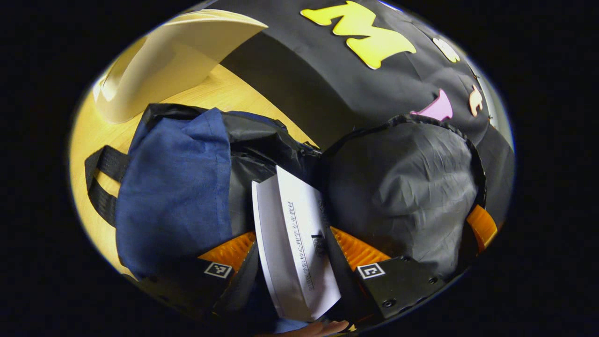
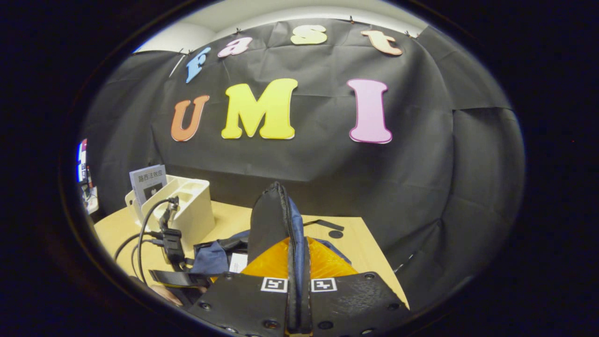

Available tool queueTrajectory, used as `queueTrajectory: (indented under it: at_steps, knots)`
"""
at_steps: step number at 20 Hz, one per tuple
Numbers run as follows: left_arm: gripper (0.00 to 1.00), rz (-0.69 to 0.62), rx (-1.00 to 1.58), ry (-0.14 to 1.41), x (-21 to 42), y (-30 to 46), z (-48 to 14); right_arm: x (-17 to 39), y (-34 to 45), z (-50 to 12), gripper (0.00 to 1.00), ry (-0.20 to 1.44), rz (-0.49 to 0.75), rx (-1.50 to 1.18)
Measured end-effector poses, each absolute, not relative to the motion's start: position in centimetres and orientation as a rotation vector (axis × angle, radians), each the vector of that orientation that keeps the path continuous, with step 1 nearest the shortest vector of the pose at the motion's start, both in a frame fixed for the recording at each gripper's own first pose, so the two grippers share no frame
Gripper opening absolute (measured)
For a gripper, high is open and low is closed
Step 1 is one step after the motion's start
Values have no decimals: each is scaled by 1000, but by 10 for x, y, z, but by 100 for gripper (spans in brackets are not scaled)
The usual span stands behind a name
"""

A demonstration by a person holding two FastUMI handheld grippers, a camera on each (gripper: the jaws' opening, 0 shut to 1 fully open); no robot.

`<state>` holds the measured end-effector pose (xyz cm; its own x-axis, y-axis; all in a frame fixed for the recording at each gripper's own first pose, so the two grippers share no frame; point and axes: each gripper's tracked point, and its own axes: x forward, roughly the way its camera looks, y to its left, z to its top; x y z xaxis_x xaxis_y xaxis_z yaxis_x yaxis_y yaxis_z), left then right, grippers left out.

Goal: Open the schoolbag, grab two books from the bookshelf and put them into the schoolbag.

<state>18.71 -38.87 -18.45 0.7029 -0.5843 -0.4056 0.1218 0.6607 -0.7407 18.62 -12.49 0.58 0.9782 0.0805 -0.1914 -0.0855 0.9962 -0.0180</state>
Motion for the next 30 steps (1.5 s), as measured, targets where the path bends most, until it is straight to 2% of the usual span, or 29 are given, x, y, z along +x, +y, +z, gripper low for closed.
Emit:
queueTrajectory:
  at_steps: [4, 13, 16, 23, 27, 30]
  knots:
    - [83, -453, -622, 715, 169, -366, -186, 182, -129, 4, 4, 196, 68, -22]
    - [86, -440, -374, 660, 134, -291, -175, 183, -123, -7, 4, 192, 21, -80]
    - [86, -449, -325, 576, 122, -260, -151, 184, -119, -11, 4, 192, 11, -100]
    - [85, -245, -145, 346, 127, -143, -80, 188, -108, -14, 4, 209, 16, -104]
    - [86, -131, -50, 284, 130, -83, -47, 193, -110, -18, 4, 222, 6, -103]
    - [92, -89, -62, 274, 141, -54, -28, 195, -113, -20, 4, 225, -2, -87]
